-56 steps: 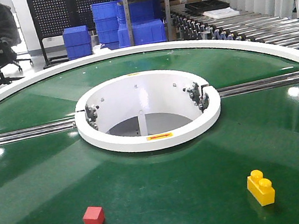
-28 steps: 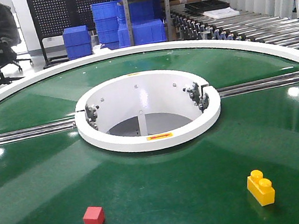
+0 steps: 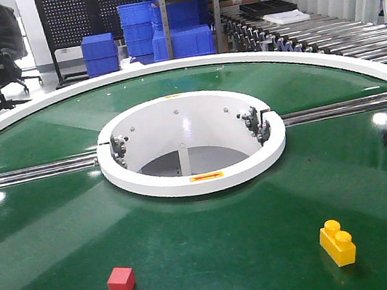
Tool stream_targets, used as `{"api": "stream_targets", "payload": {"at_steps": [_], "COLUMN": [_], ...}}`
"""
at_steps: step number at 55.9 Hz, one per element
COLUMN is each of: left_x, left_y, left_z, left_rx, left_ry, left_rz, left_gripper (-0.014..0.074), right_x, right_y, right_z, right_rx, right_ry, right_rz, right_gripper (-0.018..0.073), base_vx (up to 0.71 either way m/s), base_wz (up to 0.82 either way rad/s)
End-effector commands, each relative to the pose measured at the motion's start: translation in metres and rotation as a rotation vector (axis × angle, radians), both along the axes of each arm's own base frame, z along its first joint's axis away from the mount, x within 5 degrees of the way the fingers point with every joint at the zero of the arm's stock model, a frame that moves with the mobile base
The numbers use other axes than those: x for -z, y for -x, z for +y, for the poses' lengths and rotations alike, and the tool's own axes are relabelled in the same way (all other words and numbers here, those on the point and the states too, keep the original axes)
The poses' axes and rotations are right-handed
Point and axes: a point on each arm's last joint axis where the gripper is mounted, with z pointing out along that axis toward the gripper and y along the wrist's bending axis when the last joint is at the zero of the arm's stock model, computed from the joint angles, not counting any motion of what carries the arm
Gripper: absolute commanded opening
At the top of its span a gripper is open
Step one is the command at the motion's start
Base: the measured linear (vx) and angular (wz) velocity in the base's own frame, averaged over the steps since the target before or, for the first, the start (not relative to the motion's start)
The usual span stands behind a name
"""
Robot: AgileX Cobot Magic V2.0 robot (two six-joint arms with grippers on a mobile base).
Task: Pick red and yellow blocks into blue bin
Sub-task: 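Lower the right gripper onto the yellow brick and close it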
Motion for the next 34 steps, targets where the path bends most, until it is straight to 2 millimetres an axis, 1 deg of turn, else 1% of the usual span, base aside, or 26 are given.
{"api": "stream_targets", "payload": {"at_steps": [1, 2, 5, 10, 11, 12, 13, 14, 18, 23, 26, 34], "left_x": [-0.026, -0.026, -0.026, -0.026, -0.026, -0.026, -0.026, -0.026, -0.025, -0.025, -0.024, -0.024], "left_y": [0.006, 0.006, 0.006, 0.006, 0.006, 0.006, 0.006, 0.006, 0.006, 0.006, 0.006, 0.006], "left_z": [0.002, 0.002, 0.002, 0.002, 0.002, 0.002, 0.002, 0.002, 0.002, 0.002, 0.002, 0.002], "left_rx": [-0.02, -0.02, -0.02, -0.02, -0.02, -0.02, -0.02, -0.02, -0.019, -0.017, -0.016, -0.015], "left_ry": [0.023, 0.023, 0.023, 0.023, 0.023, 0.023, 0.023, 0.023, 0.023, 0.023, 0.022, 0.021], "left_rz": [-0.137, -0.136, -0.135, -0.135, -0.135, -0.135, -0.134, -0.134, -0.13, -0.125, -0.119, -0.115], "left_gripper": [0.0544, 0.0544, 0.0544, 0.0544, 0.0544, 0.0544, 0.0544, 0.0544, 0.0544, 0.0544, 0.0544, 0.0544], "right_x": [-0.001, -0.001, 0.013, 0.03, 0.029, 0.037, 0.038, 0.043, 0.054, 0.063, 0.071, 0.095], "right_y": [-0.034, -0.04, -0.064, -0.095, -0.097, -0.105, -0.109, -0.115, -0.133, -0.151, -0.16, -0.174], "right_z": [-0.001, -0.001, -0.001, 0.001, 0.001, 0.002, 0.002, 0.002, 0.005, 0.011, 0.019, 0.033], "right_rx": [-0.042, -0.051, -0.08, -0.121, -0.125, -0.13, -0.135, -0.137, -0.156, -0.176, -0.195, -0.235], "right_ry": [0.038, 0.039, 0.044, 0.035, 0.032, 0.026, 0.022, 0.018, 0.016, 0.013, 0.021, 0.08], "right_rz": [0.082, 0.101, 0.183, 0.273, 0.275, 0.3, 0.309, 0.327, 0.363, 0.383, 0.394, 0.428], "right_gripper": [0.0552, 0.055, 0.0549, 0.0549, 0.0549, 0.0549, 0.0549, 0.0549, 0.0549, 0.0549, 0.0549, 0.0549], "base_vx": [0.0, 0.0, 0.0, 0.0, 0.0, 0.0, 0.0, 0.0, 0.0, 0.0, 0.0, 0.0], "base_wz": [0.0, 0.0, 0.0, 0.0, 0.0, 0.0, 0.0, 0.0, 0.0, 0.0, 0.0, 0.0]}}
